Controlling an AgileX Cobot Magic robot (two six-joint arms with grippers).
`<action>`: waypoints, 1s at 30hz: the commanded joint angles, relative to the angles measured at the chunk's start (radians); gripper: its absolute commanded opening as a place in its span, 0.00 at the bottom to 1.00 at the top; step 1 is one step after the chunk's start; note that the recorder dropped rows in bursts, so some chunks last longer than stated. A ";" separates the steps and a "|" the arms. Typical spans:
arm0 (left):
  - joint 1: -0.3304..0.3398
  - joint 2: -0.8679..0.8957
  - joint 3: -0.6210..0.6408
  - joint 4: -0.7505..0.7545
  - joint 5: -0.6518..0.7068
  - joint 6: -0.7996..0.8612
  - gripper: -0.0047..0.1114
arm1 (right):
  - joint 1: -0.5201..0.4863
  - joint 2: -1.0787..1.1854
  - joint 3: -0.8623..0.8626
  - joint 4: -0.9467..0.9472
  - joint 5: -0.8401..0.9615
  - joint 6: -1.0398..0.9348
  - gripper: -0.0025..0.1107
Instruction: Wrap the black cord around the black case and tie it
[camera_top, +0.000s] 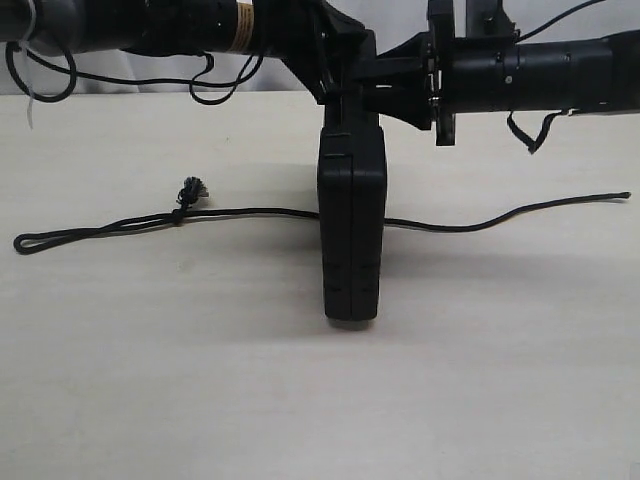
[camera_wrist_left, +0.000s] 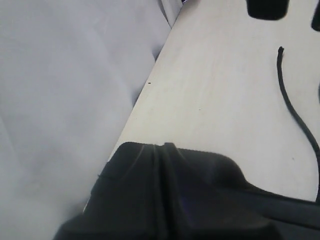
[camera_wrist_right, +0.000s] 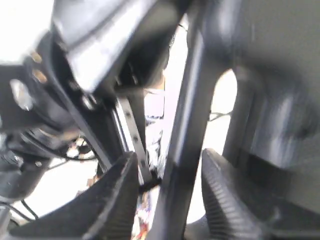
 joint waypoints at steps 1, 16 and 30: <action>-0.001 0.052 0.027 0.076 0.008 -0.012 0.04 | -0.034 -0.014 -0.051 -0.055 0.012 0.011 0.37; -0.001 0.054 0.027 0.076 0.005 -0.012 0.04 | 0.092 -0.193 -0.322 -0.987 -0.157 0.548 0.41; -0.001 0.054 0.027 0.076 -0.044 -0.012 0.04 | 0.344 -0.219 -0.322 -1.283 -0.270 0.851 0.49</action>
